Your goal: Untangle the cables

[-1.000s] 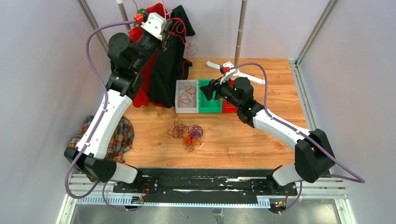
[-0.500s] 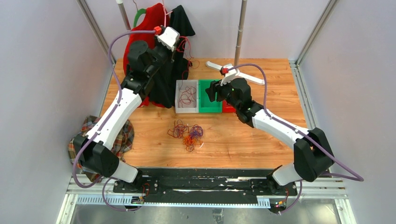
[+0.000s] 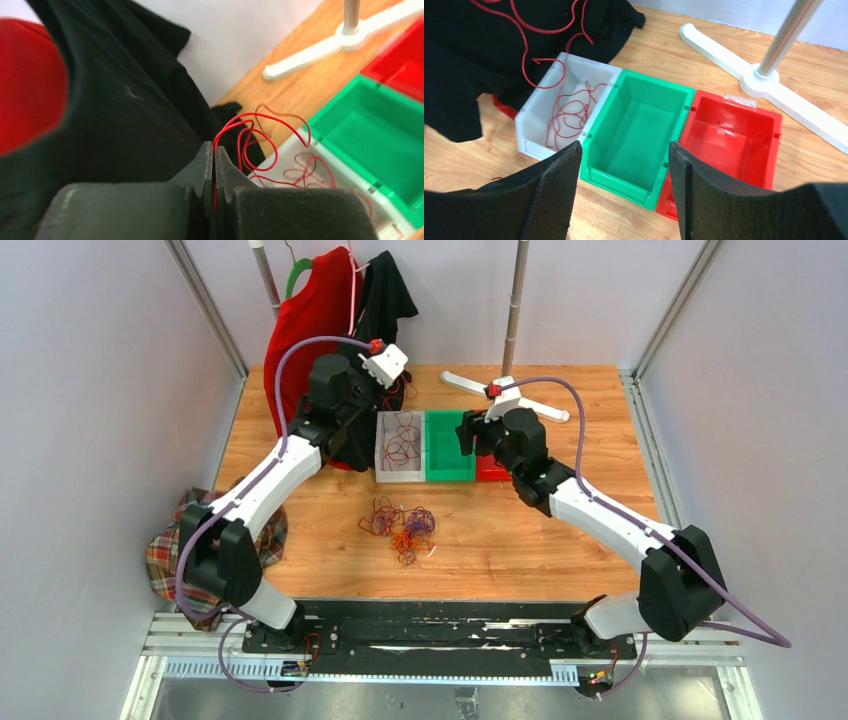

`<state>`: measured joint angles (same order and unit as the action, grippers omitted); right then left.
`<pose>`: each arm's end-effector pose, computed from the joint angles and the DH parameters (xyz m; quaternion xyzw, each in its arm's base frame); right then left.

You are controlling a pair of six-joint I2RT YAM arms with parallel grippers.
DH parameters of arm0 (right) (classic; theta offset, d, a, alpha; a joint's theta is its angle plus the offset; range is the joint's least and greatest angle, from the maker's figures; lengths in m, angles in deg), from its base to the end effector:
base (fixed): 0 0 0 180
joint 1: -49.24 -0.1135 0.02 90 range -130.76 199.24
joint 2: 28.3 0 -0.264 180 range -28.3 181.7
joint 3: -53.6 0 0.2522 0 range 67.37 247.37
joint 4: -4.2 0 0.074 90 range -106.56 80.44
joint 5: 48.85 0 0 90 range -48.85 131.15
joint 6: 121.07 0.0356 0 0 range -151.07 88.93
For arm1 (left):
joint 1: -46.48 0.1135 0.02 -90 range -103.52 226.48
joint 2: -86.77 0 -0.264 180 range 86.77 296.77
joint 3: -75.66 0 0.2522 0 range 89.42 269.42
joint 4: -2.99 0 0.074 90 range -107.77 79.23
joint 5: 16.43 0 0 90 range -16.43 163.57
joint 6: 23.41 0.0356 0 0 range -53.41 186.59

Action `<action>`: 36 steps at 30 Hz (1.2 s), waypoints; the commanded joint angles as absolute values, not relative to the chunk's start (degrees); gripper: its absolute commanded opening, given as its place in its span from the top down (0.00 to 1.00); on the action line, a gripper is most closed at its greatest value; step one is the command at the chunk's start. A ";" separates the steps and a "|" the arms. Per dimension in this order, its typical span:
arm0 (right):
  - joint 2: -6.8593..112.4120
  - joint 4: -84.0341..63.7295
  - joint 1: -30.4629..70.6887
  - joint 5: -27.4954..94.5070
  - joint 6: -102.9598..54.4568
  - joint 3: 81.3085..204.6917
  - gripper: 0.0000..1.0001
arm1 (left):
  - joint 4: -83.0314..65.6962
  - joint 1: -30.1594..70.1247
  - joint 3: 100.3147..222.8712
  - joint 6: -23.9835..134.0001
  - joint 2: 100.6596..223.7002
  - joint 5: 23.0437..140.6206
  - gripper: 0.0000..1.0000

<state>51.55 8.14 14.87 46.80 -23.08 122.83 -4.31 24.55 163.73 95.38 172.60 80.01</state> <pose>0.2744 0.1834 0.3142 -0.1384 0.7340 0.2055 0.6324 0.3341 -0.1388 0.3770 0.3497 0.6493 -0.0010 0.6754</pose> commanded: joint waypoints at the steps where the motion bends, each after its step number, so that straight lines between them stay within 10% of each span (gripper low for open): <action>1: 50.44 5.10 16.75 52.01 -21.43 122.05 0.35 | -4.09 23.76 162.81 101.05 175.22 74.49 1.00; 36: 66.62 11.21 21.87 36.26 -13.90 136.32 0.33 | -36.25 20.41 162.70 103.82 160.87 93.29 1.00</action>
<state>61.93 7.04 21.27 44.04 -17.29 129.23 -30.80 20.53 161.85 102.23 161.60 91.59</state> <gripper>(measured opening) 0.690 0.019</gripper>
